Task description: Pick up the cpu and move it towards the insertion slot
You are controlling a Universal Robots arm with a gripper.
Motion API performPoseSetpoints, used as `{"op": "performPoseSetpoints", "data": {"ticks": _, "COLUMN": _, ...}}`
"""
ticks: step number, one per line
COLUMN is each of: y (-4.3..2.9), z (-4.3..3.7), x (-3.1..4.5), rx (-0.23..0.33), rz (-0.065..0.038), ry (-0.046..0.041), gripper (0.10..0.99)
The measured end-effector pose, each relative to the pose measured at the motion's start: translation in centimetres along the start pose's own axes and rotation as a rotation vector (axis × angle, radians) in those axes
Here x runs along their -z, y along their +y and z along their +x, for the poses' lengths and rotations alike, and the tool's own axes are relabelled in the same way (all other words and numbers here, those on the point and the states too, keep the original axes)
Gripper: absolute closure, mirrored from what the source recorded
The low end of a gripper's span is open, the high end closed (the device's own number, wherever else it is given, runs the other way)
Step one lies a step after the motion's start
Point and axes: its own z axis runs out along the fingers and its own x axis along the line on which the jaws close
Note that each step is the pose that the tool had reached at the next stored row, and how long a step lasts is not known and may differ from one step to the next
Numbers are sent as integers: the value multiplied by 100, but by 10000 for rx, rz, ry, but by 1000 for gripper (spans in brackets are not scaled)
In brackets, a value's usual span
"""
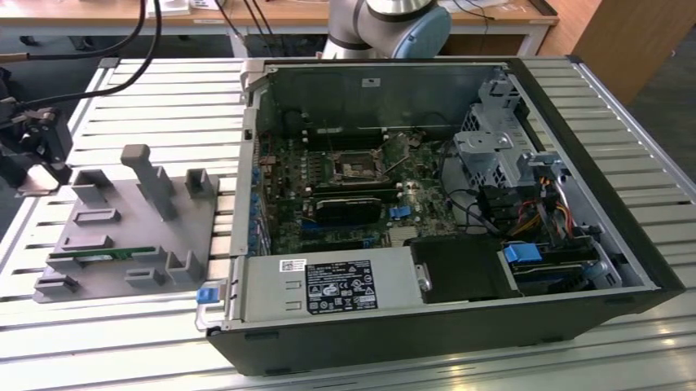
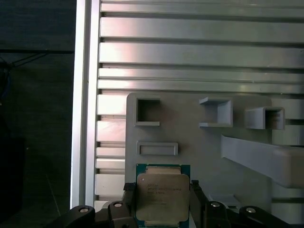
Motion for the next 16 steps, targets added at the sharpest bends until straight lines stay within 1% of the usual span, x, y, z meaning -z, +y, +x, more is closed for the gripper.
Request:
{"op": "performPoseSetpoints", "data": {"ticks": 8, "y": 2, "z": -1, "x": 55, "rx": 0, "rz": 0, "ry": 0, "gripper": 549}}
{"op": "performPoseSetpoints", "data": {"ticks": 16, "y": 6, "z": -2, "x": 147, "rx": 0, "rz": 0, "ry": -1, "gripper": 549}}
